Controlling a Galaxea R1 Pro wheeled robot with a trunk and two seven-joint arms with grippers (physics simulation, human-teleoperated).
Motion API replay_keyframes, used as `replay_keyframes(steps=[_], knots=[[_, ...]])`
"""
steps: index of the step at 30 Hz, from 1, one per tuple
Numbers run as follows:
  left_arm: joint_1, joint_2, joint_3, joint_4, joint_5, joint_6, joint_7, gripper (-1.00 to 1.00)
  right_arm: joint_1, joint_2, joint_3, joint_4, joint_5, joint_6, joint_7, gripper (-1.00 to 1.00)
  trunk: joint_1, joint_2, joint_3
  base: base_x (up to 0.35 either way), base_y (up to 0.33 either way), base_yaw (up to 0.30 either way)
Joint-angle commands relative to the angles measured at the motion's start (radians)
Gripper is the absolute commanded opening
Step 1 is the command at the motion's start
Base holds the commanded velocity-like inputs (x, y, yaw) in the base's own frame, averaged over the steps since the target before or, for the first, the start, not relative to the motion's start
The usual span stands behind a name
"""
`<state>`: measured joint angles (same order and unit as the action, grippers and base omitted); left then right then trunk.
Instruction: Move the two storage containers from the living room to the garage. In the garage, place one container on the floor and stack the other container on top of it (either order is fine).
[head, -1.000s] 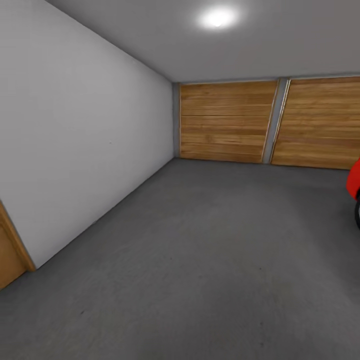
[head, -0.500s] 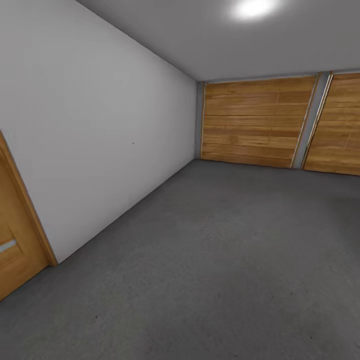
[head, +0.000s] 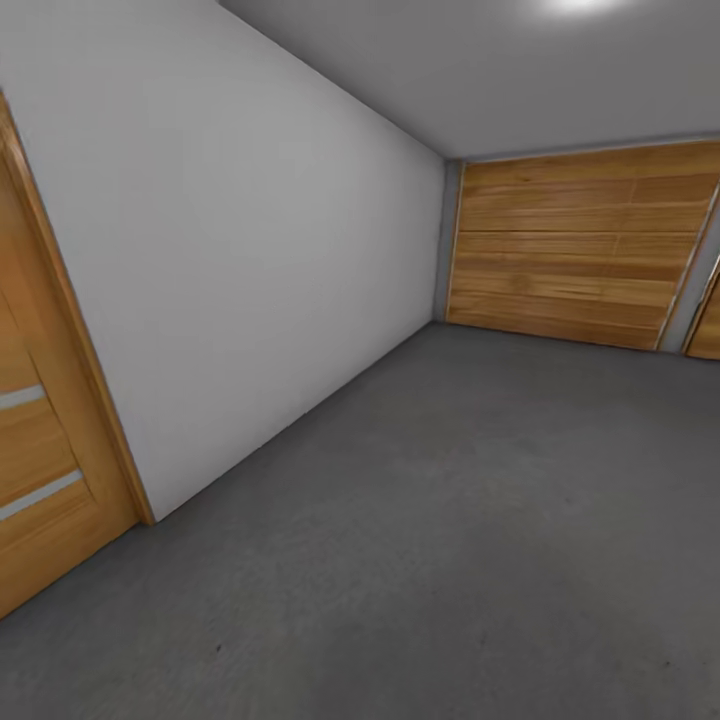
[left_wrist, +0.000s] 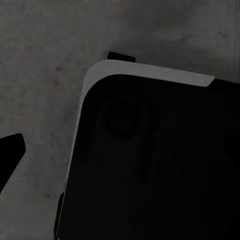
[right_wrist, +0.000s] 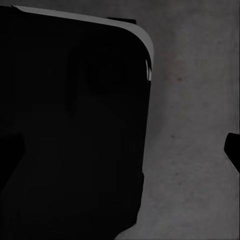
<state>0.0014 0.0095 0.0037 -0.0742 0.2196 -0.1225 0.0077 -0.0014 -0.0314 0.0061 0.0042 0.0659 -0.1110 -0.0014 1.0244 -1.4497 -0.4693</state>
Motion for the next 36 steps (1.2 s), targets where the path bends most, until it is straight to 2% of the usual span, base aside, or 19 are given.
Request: replay_keyframes(steps=[1,12,36], knots=[[0.000,0.000,0.000,-0.001,0.004,-0.001,0.001,1.00,0.000,-0.002,-0.001,0.000,0.006,-0.004,0.000,1.00,0.001,0.000,-0.001,0.321,0.000,0.274],[0.000,0.000,-0.001,-0.001,0.004,0.002,0.000,1.00,0.000,-0.010,-0.007,0.005,0.000,-0.005,0.000,1.00,0.001,0.000,-0.001,0.321,0.000,0.280],[0.000,0.001,-0.001,-0.001,0.003,0.001,0.000,1.00,0.000,-0.004,-0.010,0.005,-0.001,-0.019,-0.003,1.00,0.001,0.000,-0.001,0.321,0.000,0.282]])
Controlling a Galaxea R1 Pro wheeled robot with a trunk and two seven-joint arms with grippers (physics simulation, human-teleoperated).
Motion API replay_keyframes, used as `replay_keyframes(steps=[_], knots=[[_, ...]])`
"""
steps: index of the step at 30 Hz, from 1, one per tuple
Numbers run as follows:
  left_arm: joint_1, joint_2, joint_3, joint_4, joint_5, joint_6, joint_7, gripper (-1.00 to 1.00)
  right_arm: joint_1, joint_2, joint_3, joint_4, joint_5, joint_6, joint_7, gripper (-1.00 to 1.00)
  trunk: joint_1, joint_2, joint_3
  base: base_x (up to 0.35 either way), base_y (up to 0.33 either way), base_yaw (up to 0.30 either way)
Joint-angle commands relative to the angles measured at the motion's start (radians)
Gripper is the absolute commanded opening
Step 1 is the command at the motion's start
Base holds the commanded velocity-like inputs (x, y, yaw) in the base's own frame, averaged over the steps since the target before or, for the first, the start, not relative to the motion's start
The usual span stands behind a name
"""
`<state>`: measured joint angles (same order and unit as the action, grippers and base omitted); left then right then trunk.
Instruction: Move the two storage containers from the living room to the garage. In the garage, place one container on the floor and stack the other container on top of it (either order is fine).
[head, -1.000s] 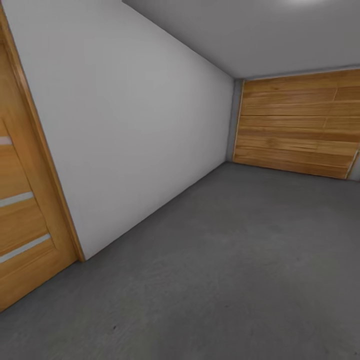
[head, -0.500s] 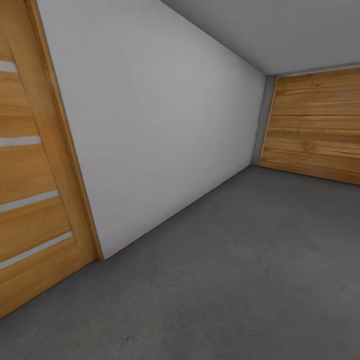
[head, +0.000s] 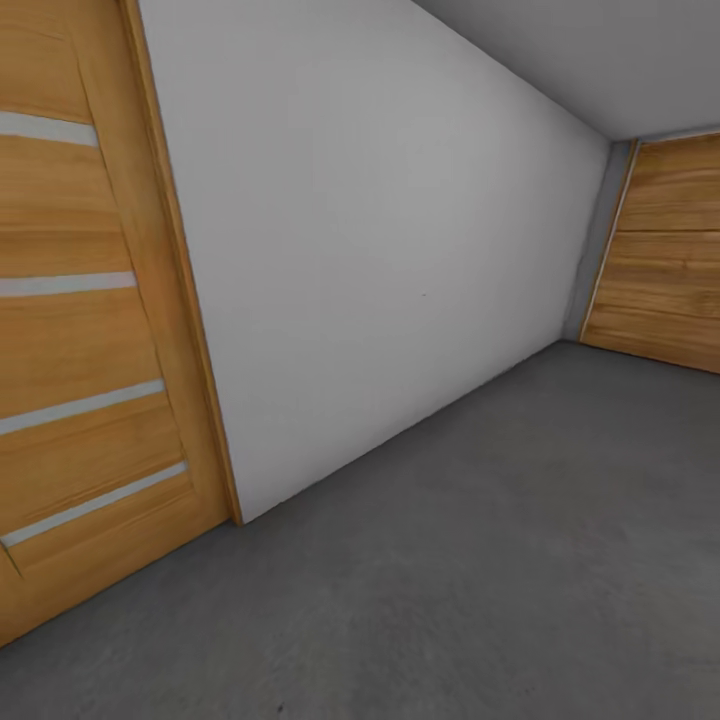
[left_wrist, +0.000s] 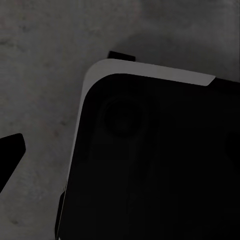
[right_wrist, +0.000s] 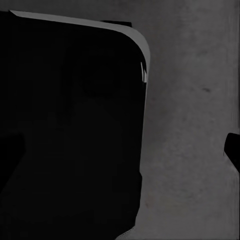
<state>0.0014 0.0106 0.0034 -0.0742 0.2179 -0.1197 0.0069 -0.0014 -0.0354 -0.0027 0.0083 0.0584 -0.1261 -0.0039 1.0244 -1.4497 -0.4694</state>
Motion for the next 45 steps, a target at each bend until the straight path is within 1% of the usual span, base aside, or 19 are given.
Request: replay_keyframes(steps=[1,9,45], knots=[[0.000,0.000,0.000,-0.001,0.005,-0.001,0.001,1.00,0.000,0.000,-0.001,0.001,0.006,-0.004,-0.001,1.00,0.001,0.000,-0.001,0.321,0.000,0.282],[0.000,0.000,0.000,-0.001,0.006,-0.003,0.001,1.00,0.000,-0.004,-0.002,0.001,0.006,-0.003,-0.001,1.00,0.001,0.000,-0.001,0.321,0.000,0.282],[0.000,-0.001,0.000,-0.001,0.006,-0.005,0.002,1.00,0.000,-0.003,-0.003,0.001,0.006,-0.003,-0.001,1.00,0.001,0.000,-0.001,0.321,0.000,0.282]])
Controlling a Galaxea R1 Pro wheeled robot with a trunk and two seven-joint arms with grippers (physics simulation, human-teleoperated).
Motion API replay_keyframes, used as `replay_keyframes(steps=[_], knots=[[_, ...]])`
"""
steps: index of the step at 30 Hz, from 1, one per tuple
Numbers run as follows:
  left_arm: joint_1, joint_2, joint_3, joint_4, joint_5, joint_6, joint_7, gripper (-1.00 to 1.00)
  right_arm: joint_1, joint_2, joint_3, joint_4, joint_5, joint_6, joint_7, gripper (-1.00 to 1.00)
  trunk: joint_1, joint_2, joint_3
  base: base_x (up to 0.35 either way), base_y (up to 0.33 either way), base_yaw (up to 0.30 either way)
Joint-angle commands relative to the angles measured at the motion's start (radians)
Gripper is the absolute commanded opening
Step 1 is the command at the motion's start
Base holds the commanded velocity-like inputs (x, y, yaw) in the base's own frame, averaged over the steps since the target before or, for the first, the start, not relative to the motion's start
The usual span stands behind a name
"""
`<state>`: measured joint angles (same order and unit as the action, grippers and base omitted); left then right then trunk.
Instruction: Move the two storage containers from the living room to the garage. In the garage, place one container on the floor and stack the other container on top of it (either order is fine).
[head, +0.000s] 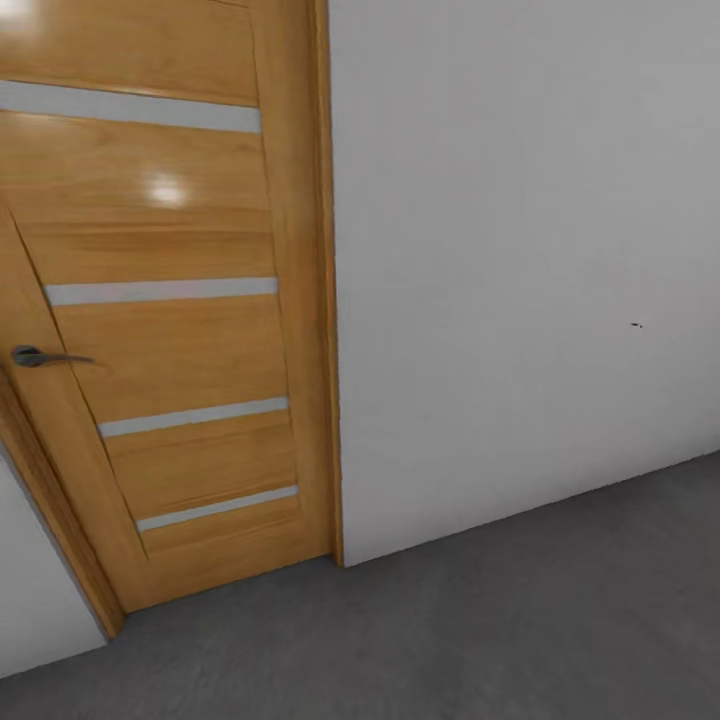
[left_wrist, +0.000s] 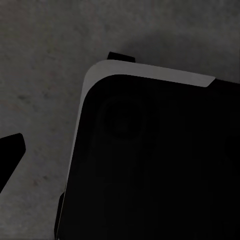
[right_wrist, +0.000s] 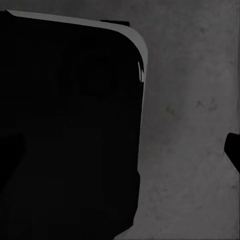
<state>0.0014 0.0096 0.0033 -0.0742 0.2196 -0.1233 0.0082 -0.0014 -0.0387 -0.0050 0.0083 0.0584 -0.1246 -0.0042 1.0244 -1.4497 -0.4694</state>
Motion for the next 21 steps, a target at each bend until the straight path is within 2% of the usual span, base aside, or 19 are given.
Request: replay_keyframes(steps=[1,21], knots=[[0.000,0.000,0.000,-0.001,0.004,-0.001,0.001,1.00,0.000,0.000,-0.001,0.001,0.006,-0.004,0.000,1.00,0.001,0.000,-0.001,0.321,0.000,0.282],[0.000,0.001,0.001,-0.001,0.004,-0.002,0.001,1.00,0.000,-0.001,-0.001,0.001,0.006,-0.004,0.000,1.00,0.001,0.000,-0.001,0.321,0.000,0.282]])
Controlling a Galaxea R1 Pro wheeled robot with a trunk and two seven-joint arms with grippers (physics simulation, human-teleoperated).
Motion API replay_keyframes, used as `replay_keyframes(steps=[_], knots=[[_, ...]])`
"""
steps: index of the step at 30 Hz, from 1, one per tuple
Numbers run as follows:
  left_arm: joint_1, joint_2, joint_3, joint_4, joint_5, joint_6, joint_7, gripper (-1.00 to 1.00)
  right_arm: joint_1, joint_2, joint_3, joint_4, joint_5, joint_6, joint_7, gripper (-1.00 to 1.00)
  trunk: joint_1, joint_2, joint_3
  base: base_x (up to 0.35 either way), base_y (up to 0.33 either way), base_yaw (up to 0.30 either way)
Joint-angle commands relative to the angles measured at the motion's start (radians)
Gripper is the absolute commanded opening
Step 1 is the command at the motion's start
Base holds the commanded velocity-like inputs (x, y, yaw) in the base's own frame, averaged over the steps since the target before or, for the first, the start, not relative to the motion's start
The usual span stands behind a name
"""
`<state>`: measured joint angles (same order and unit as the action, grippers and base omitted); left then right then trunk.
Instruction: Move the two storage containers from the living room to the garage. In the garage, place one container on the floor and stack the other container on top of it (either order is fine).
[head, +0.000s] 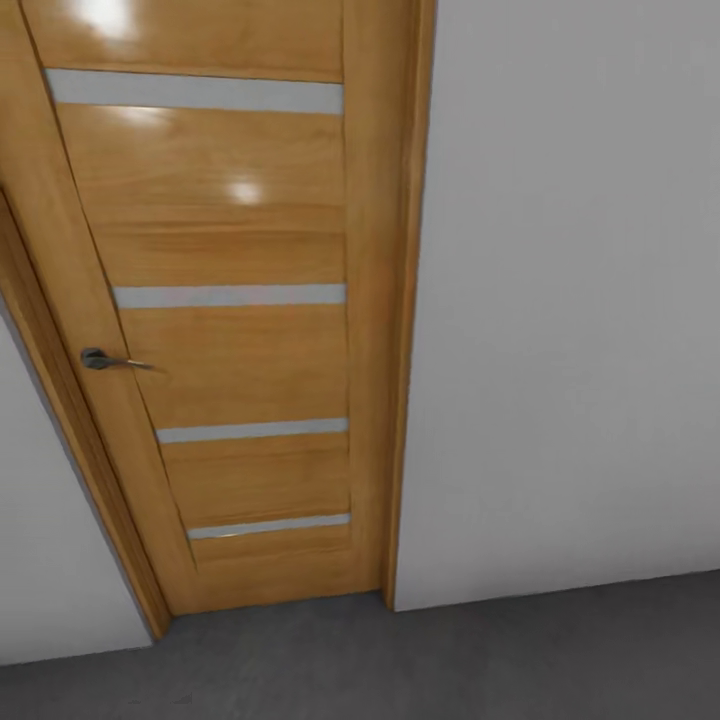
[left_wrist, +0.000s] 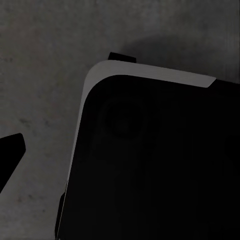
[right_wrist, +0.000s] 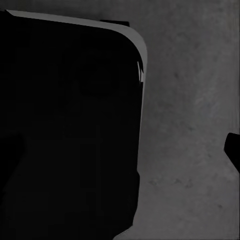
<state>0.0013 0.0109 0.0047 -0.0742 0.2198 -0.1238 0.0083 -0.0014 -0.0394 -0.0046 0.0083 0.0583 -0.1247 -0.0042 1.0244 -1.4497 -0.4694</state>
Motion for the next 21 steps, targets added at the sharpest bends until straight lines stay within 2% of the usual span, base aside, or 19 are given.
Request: replay_keyframes(steps=[1,17,21], knots=[[0.000,0.000,0.000,-0.001,0.004,-0.002,0.001,1.00,0.000,0.000,-0.001,0.001,0.006,-0.004,0.000,1.00,0.001,0.000,-0.001,0.321,0.000,0.282],[0.000,0.001,0.000,-0.001,0.004,-0.002,0.001,1.00,0.000,0.000,0.000,0.001,0.006,-0.004,0.000,1.00,0.001,0.000,-0.001,0.321,0.000,0.280],[0.000,0.001,0.000,-0.001,0.004,-0.002,0.001,1.00,0.000,0.000,0.001,0.001,0.007,-0.004,0.001,1.00,0.001,0.000,-0.001,0.319,0.000,0.136]])
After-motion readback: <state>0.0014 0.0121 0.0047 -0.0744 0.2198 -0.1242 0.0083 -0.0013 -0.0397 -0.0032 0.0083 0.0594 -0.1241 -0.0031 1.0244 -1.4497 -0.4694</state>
